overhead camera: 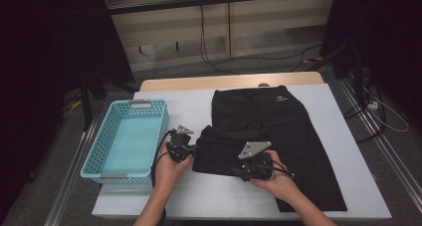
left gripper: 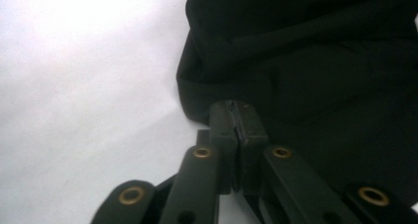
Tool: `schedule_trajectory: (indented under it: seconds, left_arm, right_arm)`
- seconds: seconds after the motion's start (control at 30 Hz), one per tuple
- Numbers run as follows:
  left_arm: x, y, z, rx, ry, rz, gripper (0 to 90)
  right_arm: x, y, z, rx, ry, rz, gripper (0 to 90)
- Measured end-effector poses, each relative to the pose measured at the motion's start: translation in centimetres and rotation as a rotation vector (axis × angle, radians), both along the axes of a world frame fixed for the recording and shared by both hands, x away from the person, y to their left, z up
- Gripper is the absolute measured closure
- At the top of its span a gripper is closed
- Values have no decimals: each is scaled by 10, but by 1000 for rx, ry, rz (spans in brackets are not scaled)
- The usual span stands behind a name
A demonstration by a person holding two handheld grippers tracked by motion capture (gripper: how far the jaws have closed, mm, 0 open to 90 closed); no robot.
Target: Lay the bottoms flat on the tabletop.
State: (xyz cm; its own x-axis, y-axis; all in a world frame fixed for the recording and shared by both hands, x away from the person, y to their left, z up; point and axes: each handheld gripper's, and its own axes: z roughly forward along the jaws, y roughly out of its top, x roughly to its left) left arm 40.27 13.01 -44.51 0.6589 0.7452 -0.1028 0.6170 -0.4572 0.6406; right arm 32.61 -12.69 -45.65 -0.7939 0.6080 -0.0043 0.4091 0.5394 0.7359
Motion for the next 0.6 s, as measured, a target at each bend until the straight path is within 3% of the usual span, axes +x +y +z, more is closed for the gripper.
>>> schedule_trajectory:
  seconds: [0.1,0.23,0.33,0.5,0.6]
  left_arm:
    - [0,-1,1,-12,-6,8,817]
    - [-1,-1,5,-52,-35,6,541]
    - [-2,1,10,-67,-67,9,372]
    - [-5,8,18,-103,-126,28,310]
    - [-7,12,23,-117,-139,30,304]
  right_arm:
    - [-4,5,3,30,2,40,528]
    - [-7,19,0,-3,18,75,524]
    - [-5,21,-3,5,25,56,579]
    - [-2,20,-3,3,25,54,678]
    - [1,21,-3,-1,29,47,807]
